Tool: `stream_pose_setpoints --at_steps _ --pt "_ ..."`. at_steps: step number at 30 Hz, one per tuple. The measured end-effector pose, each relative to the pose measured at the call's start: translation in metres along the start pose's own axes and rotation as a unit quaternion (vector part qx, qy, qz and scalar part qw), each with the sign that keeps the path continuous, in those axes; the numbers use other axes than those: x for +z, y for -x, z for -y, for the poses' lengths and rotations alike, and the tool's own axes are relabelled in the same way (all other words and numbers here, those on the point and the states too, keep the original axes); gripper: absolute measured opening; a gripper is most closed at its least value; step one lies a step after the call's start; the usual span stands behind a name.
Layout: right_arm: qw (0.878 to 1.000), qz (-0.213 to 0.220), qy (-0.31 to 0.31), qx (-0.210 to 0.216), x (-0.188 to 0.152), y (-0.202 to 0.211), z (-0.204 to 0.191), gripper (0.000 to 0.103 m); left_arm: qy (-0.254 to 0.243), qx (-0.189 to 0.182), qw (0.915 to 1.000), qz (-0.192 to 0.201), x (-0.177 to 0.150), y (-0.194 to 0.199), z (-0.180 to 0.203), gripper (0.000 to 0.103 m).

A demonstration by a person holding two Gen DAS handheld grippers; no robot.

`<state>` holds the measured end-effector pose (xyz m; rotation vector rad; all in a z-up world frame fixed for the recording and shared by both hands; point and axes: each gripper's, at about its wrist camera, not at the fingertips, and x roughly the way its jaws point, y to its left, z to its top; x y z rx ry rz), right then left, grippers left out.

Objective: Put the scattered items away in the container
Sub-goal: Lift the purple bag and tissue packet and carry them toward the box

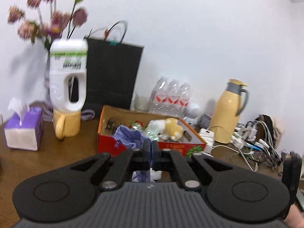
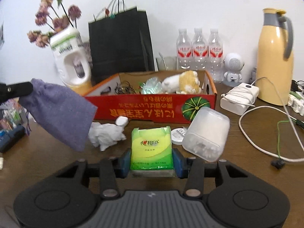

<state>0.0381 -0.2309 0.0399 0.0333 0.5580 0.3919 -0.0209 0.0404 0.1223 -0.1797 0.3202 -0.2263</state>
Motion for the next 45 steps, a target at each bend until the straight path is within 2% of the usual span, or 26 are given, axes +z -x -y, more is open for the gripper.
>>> stream_pose_setpoints --at_steps 4,10,17,23,28,34,37,40,43,45 --pt "1.000 0.006 0.003 0.019 -0.013 0.030 -0.008 0.044 -0.019 -0.044 0.9988 0.008 -0.009 0.025 0.022 0.002" --pt "0.999 0.028 -0.004 0.030 -0.030 0.071 -0.023 0.044 -0.025 -0.089 0.9957 -0.015 -0.028 0.044 0.049 0.002" --pt "0.998 0.050 -0.004 0.026 -0.029 0.094 -0.020 0.044 -0.024 -0.085 0.9961 -0.007 -0.032 0.052 0.057 0.002" --pt "0.998 0.060 0.000 0.017 -0.015 0.085 -0.009 0.044 -0.018 -0.072 0.9972 -0.011 -0.021 0.029 0.054 0.002" --pt "0.998 0.067 0.009 0.011 0.022 0.060 0.008 0.044 -0.046 -0.039 0.9978 0.029 0.005 -0.005 0.052 0.002" --pt "0.997 0.073 0.022 0.006 0.083 0.010 0.019 0.044 -0.064 0.014 0.9965 0.053 0.054 -0.077 0.028 0.002" --pt "0.998 0.063 0.020 0.002 0.116 -0.020 0.028 0.044 -0.072 0.034 0.9959 0.042 0.074 -0.120 0.016 0.002" --pt "0.999 0.034 0.011 -0.011 0.145 -0.058 0.041 0.044 -0.082 0.057 0.9946 0.029 0.081 -0.160 0.004 0.002" --pt "1.000 -0.021 -0.019 -0.002 0.161 -0.101 0.058 0.044 -0.071 0.069 0.9950 -0.015 0.079 -0.204 -0.010 0.002" --pt "0.997 -0.061 -0.036 0.003 0.167 -0.129 0.066 0.044 -0.071 0.096 0.9913 -0.055 0.075 -0.234 -0.017 0.002"
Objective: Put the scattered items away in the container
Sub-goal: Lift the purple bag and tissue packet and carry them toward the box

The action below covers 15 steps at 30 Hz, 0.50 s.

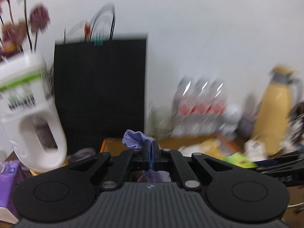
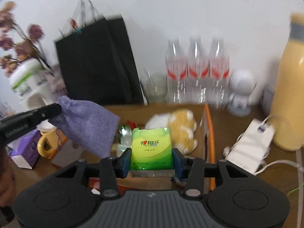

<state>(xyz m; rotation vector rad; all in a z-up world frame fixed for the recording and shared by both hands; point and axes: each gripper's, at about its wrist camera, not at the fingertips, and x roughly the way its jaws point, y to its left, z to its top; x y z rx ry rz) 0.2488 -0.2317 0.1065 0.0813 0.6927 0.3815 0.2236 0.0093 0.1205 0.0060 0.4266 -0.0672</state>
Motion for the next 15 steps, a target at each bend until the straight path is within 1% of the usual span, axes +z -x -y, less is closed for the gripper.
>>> stream_pose_setpoints --at_steps 1,3,5,7,8,10,11,13,14,15 --pt "1.000 -0.019 -0.003 -0.002 0.002 -0.013 0.001 0.044 -0.001 0.013 0.9995 -0.028 -0.002 -0.016 -0.001 0.002" --pt "0.999 -0.046 -0.013 -0.003 0.005 -0.035 0.004 0.044 0.001 0.026 0.9973 -0.069 -0.006 -0.037 -0.004 0.002" --pt "0.998 -0.068 -0.016 -0.003 0.005 -0.052 0.000 0.044 -0.004 0.037 0.9945 -0.098 -0.011 -0.053 -0.008 0.003" --pt "0.996 -0.089 -0.005 -0.005 0.006 -0.066 -0.007 0.044 -0.010 0.053 0.9900 -0.131 -0.016 -0.065 -0.011 0.004" --pt "0.995 -0.096 0.001 -0.009 0.007 -0.072 -0.010 0.044 -0.021 0.060 0.9883 -0.139 -0.019 -0.069 -0.011 0.005" --pt "0.993 -0.118 0.005 -0.021 0.009 -0.086 -0.013 0.045 -0.056 0.062 0.9858 -0.146 -0.021 -0.072 -0.007 0.006" --pt "0.991 -0.129 0.003 -0.026 0.009 -0.092 -0.014 0.045 -0.062 0.064 0.9847 -0.150 -0.021 -0.073 -0.007 0.008" --pt "0.988 -0.150 -0.001 -0.031 0.012 -0.099 -0.013 0.046 -0.061 0.051 0.9837 -0.161 -0.017 -0.073 -0.010 0.021" --pt "0.988 -0.154 -0.003 -0.031 0.013 -0.100 -0.013 0.048 -0.053 0.043 0.9837 -0.167 -0.013 -0.073 -0.012 0.036" --pt "0.987 -0.155 -0.002 -0.031 0.015 -0.098 -0.014 0.056 -0.042 0.030 0.9841 -0.170 -0.009 -0.071 -0.015 0.046"
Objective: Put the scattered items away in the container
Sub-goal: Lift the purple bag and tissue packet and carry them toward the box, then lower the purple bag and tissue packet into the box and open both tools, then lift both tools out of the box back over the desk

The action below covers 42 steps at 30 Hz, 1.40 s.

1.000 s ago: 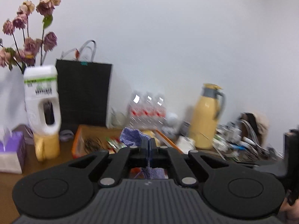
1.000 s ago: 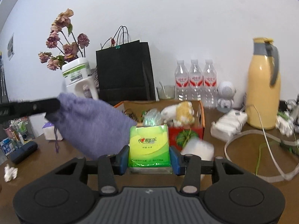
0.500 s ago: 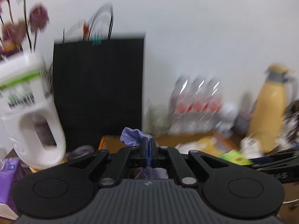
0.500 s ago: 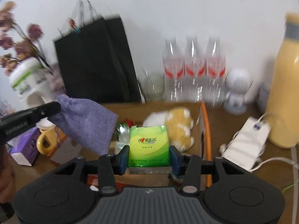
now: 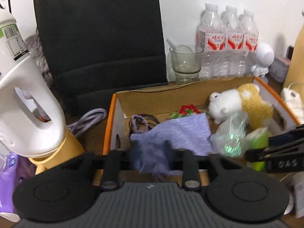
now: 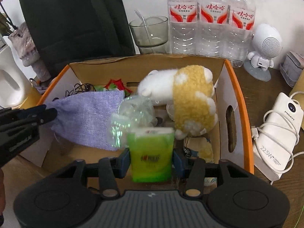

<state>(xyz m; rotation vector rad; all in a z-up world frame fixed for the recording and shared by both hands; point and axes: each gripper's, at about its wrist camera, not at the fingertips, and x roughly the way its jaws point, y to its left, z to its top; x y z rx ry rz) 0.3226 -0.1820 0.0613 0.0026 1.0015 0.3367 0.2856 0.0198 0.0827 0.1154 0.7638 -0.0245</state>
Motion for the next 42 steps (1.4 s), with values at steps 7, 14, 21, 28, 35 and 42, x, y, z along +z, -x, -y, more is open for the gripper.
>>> stream_pose_setpoints --at_steps 7,14,21,28,35,42 --pt "1.000 -0.024 -0.010 -0.002 0.027 0.027 0.005 0.069 0.012 -0.029 0.9971 -0.069 0.024 0.014 -0.007 0.089" --pt "0.999 -0.030 -0.009 -0.031 0.026 0.050 0.011 0.079 0.057 0.000 0.9938 -0.096 0.011 0.032 -0.014 0.103" --pt "0.999 -0.018 -0.022 -0.019 0.002 0.078 0.006 0.079 0.057 0.006 0.9944 -0.089 -0.005 0.057 -0.007 0.103" --pt "0.998 0.055 -0.011 -0.002 -0.032 0.116 -0.009 0.081 0.052 0.014 0.9985 0.010 -0.024 0.110 0.005 0.103" --pt "0.992 0.123 0.022 -0.010 -0.078 0.143 -0.023 0.082 0.036 0.033 0.9943 0.095 -0.064 0.146 0.017 0.103" --pt "0.979 0.198 0.035 -0.010 -0.141 0.160 -0.029 0.083 0.014 0.044 0.9879 0.148 -0.130 0.161 0.022 0.103"
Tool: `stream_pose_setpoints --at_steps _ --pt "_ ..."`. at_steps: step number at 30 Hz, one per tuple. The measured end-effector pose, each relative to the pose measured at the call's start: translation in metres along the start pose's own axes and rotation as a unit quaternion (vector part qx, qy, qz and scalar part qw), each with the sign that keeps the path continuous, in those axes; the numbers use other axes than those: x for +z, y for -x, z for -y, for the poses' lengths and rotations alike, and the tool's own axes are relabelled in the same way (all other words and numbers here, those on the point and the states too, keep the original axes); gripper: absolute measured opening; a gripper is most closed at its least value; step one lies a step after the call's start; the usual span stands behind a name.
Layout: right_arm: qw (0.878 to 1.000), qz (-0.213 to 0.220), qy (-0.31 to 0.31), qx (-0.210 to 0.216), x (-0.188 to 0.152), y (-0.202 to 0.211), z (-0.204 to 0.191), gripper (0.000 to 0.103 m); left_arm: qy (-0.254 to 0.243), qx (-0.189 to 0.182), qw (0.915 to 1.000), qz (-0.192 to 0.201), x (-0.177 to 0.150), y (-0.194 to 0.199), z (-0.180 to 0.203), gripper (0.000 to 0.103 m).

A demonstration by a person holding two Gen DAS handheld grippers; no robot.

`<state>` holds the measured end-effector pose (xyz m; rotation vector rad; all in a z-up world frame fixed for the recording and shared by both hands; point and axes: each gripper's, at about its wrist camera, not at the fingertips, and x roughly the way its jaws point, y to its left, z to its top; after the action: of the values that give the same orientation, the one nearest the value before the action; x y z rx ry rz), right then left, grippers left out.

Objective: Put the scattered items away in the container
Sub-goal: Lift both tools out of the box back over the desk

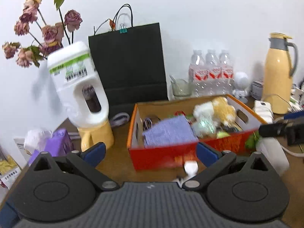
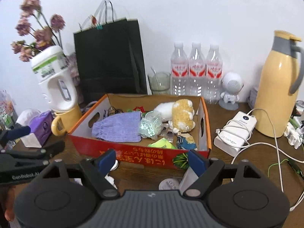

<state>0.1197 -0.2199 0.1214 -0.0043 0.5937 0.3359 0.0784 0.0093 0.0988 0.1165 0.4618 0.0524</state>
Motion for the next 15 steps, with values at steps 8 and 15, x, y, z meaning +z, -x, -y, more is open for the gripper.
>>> stream_pose_setpoints --at_steps 8,15 --pt "0.999 0.034 -0.019 0.009 -0.079 0.027 -0.001 0.085 0.014 -0.106 0.9919 -0.068 -0.073 -0.018 -0.009 0.103" --pt "0.999 0.016 -0.031 0.007 -0.090 0.013 -0.002 0.085 0.042 -0.128 0.9881 -0.075 -0.057 -0.060 -0.003 0.103"
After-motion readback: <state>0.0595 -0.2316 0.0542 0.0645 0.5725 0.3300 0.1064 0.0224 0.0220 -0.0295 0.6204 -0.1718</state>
